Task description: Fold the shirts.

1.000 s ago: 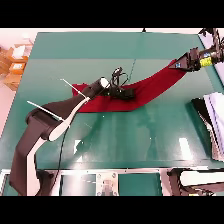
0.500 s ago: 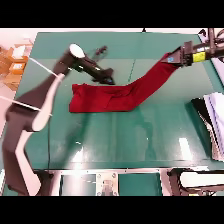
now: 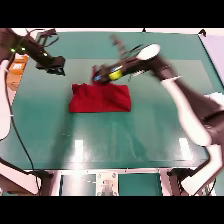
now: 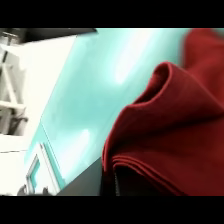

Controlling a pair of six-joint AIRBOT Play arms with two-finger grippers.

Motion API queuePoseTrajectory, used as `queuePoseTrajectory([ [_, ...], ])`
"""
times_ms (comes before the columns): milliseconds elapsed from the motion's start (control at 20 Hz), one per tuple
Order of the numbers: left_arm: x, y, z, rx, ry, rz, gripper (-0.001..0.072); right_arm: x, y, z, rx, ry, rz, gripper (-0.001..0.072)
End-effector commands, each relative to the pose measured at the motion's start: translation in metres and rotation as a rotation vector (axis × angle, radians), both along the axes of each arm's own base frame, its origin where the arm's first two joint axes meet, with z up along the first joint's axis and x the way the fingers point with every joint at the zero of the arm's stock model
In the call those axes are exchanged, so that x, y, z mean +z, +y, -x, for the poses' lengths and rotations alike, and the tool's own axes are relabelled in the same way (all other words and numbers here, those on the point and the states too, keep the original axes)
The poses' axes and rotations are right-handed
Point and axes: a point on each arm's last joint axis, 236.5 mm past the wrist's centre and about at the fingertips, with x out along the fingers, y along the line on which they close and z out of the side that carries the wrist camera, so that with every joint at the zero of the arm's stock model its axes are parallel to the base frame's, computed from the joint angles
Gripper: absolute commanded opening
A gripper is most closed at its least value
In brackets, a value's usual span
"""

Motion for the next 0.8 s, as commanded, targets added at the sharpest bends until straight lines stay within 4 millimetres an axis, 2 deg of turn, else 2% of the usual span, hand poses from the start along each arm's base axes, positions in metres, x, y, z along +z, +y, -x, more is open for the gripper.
queuePoseTrajectory([
  [0, 0.004, 0.028, 0.006, 0.011, 0.004, -0.036, 0.0022, -0.076, 0.120, 0.031, 0.023, 0.041, -0.058, 0.0351],
  [50, 0.004, 0.033, 0.007, 0.013, 0.008, -0.040, 0.0023, -0.089, 0.128, 0.029, 0.030, 0.057, -0.054, 0.0390],
  [100, 0.004, 0.037, 0.008, 0.008, 0.011, -0.043, 0.0023, -0.093, 0.120, 0.016, 0.003, 0.085, -0.041, 0.0380],
  [150, 0.003, 0.043, 0.010, 0.010, 0.021, -0.044, 0.0023, -0.091, 0.099, -0.004, -0.043, 0.118, -0.035, 0.0384],
  [200, 0.003, 0.049, 0.013, 0.021, 0.034, -0.044, 0.0023, -0.083, 0.074, -0.024, -0.067, 0.137, -0.038, 0.0403],
  [300, 0.002, 0.062, 0.013, 0.047, 0.038, -0.044, 0.0023, -0.065, 0.005, -0.064, -0.119, 0.182, -0.043, 0.0403],
  [400, 0.003, 0.072, 0.012, 0.071, 0.037, -0.042, 0.0022, -0.044, -0.069, -0.093, -0.167, 0.205, -0.047, 0.0402],
  [500, 0.003, 0.077, 0.011, 0.082, 0.037, -0.040, 0.0023, -0.042, -0.144, -0.106, -0.224, 0.242, 0.018, 0.0403],
  [600, 0.003, 0.077, 0.011, 0.082, 0.037, -0.040, 0.0023, -0.057, -0.209, -0.106, -0.279, 0.301, 0.124, 0.0403],
  [650, 0.003, 0.077, 0.011, 0.082, 0.037, -0.040, 0.0023, -0.068, -0.234, -0.104, -0.306, 0.331, 0.165, 0.0406],
  [700, 0.003, 0.077, 0.010, 0.083, 0.033, -0.040, 0.0023, -0.080, -0.250, -0.101, -0.329, 0.362, 0.187, 0.0411],
  [750, 0.003, 0.077, 0.009, 0.086, 0.026, -0.040, 0.0023, -0.094, -0.259, -0.094, -0.340, 0.406, 0.198, 0.0448],
])
